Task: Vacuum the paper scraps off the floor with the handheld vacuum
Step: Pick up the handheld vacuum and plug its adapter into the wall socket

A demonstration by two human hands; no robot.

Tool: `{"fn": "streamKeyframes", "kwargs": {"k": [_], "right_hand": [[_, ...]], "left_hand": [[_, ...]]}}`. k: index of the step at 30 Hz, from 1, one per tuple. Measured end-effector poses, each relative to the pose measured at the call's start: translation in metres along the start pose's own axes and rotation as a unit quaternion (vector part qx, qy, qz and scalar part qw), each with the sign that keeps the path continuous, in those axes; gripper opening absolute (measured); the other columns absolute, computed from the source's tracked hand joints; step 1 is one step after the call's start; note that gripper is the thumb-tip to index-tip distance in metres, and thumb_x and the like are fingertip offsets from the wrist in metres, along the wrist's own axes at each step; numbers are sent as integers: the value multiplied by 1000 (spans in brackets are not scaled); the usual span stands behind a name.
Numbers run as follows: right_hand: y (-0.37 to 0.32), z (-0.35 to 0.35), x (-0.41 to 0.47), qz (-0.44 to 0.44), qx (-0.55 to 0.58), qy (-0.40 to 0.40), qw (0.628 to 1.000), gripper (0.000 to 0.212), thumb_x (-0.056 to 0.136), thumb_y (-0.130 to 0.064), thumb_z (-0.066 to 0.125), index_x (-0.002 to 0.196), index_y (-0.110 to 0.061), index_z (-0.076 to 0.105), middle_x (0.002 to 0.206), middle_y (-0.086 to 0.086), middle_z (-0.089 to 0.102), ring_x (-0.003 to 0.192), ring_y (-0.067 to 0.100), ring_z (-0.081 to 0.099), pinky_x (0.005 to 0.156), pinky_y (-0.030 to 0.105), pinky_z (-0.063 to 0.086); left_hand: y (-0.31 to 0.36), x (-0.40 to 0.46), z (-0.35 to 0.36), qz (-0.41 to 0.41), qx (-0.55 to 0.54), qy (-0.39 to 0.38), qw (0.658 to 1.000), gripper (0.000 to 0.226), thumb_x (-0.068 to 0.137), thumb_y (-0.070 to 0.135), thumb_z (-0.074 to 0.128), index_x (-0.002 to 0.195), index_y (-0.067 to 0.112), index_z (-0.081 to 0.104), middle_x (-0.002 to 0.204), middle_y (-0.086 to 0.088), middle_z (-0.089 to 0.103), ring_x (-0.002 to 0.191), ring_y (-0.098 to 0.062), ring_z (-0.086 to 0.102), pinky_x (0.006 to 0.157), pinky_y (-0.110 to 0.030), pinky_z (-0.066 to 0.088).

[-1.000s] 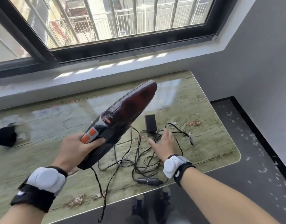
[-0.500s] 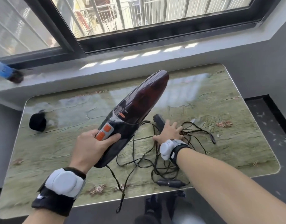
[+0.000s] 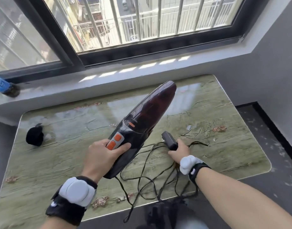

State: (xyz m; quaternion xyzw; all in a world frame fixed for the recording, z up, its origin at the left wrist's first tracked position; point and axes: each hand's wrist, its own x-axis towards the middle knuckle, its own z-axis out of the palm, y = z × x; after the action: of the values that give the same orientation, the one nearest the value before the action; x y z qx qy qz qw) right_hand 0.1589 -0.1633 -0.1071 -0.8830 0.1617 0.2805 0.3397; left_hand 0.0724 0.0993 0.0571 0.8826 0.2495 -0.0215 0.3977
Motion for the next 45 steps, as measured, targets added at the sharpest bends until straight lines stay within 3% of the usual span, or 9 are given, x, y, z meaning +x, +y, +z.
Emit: {"fn": "streamKeyframes", "kwargs": {"k": [5, 9, 14, 20, 22, 24, 29, 36, 45], "right_hand": [[28, -18, -30, -24, 161, -24, 986, 47, 65, -27, 75, 106, -10, 62, 101, 13, 74, 86, 23, 67, 80, 36, 53], [40, -47, -78, -21, 250, 16, 968, 22, 76, -6, 71, 89, -16, 56, 67, -3, 55, 58, 11, 49, 52, 20, 40], [68, -79, -123, -17, 310, 51, 949, 20, 88, -2, 63, 93, -18, 54, 75, 3, 53, 57, 14, 50, 47, 19, 40], [119, -106, -170, -15, 375, 142, 916, 29, 80, 3, 63, 102, -12, 52, 70, 6, 47, 43, 7, 42, 45, 24, 37], [145, -120, -192, -20, 391, 164, 906, 41, 69, -9, 68, 108, -8, 54, 71, 4, 46, 50, 11, 44, 49, 29, 38], [176, -133, -213, -19, 417, 177, 891, 42, 71, -3, 66, 111, -3, 51, 73, 7, 45, 53, 15, 42, 47, 29, 36], [262, -163, -257, -20, 434, 227, 872, 48, 62, -12, 64, 108, -8, 52, 75, 9, 48, 61, 22, 44, 52, 34, 37], [408, -208, -327, -27, 446, 256, 857, 39, 84, 7, 61, 120, -8, 52, 86, 12, 55, 73, 23, 54, 61, 34, 47], [568, -254, -417, 22, 486, 299, 821, 39, 85, 10, 59, 118, -10, 51, 76, 9, 48, 51, 11, 45, 47, 25, 40]], "left_hand": [[16, -2, 9, 28, 18, -42, 999, 63, 62, 70, 79, 62, 9, 64, 46, 3, 57, 42, -16, 48, 46, -28, 34], [42, -6, 28, 71, 29, -92, 993, 58, 65, 69, 77, 63, 12, 69, 51, -1, 66, 42, -15, 54, 44, -26, 37], [78, -28, 54, 126, 44, -146, 980, 50, 70, 64, 78, 61, 16, 64, 49, 2, 63, 40, -14, 54, 40, -22, 37], [114, -76, 91, 173, 52, -186, 966, 49, 70, 60, 81, 58, 16, 62, 41, 5, 53, 38, -14, 47, 43, -24, 34], [128, -102, 107, 194, 64, -194, 959, 52, 71, 58, 81, 51, 19, 52, 34, 8, 46, 38, -15, 43, 44, -25, 32], [141, -131, 124, 212, 69, -206, 953, 55, 72, 55, 81, 48, 20, 46, 29, 9, 40, 37, -14, 39, 45, -25, 30], [170, -204, 173, 222, 57, -233, 945, 56, 73, 55, 80, 51, 15, 49, 32, 7, 42, 34, -13, 38, 43, -22, 30], [210, -336, 260, 249, 79, -258, 930, 60, 74, 58, 78, 52, 15, 41, 42, 4, 44, 41, -17, 40, 48, -25, 33], [258, -482, 375, 259, 92, -361, 891, 64, 71, 56, 81, 53, 16, 34, 48, 2, 39, 42, -15, 35, 51, -30, 33]]}}
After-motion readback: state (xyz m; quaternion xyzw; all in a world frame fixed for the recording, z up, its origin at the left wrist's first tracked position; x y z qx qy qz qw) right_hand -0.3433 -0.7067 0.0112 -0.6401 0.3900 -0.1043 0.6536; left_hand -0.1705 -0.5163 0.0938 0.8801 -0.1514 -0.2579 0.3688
